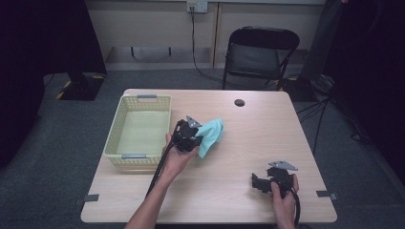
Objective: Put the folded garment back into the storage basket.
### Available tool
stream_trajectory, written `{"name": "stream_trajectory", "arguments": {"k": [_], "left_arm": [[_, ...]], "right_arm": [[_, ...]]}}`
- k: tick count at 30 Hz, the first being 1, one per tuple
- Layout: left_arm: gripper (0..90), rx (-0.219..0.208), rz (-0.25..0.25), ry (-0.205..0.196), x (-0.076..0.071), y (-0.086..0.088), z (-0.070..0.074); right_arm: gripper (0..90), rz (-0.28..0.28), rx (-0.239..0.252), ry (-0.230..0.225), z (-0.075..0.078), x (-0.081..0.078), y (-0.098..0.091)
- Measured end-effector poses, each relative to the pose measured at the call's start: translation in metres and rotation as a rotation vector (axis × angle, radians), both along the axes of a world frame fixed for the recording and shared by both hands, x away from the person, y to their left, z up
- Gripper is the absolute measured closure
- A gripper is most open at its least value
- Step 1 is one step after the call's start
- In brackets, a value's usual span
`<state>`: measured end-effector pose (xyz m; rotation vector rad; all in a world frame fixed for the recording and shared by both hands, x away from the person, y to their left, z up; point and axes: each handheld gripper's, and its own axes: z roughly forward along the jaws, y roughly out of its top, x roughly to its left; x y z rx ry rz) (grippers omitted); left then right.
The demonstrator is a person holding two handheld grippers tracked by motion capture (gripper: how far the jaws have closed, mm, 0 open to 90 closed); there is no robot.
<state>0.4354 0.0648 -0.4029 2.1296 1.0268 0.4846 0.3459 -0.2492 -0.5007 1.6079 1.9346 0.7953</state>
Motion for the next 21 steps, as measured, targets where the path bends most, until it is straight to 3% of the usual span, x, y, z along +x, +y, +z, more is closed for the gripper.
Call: {"name": "stream_trajectory", "arguments": {"k": [9, 21], "left_arm": [[78.8, -0.009, 0.008, -0.016, -0.001, 0.005, 0.005], [78.8, -0.023, 0.002, -0.045, -0.003, 0.012, 0.024]], "right_arm": [[0.0, 0.000, 0.000, 0.000, 0.000, 0.000, 0.000], [0.0, 0.000, 0.000, 0.000, 0.000, 0.000, 0.000]]}}
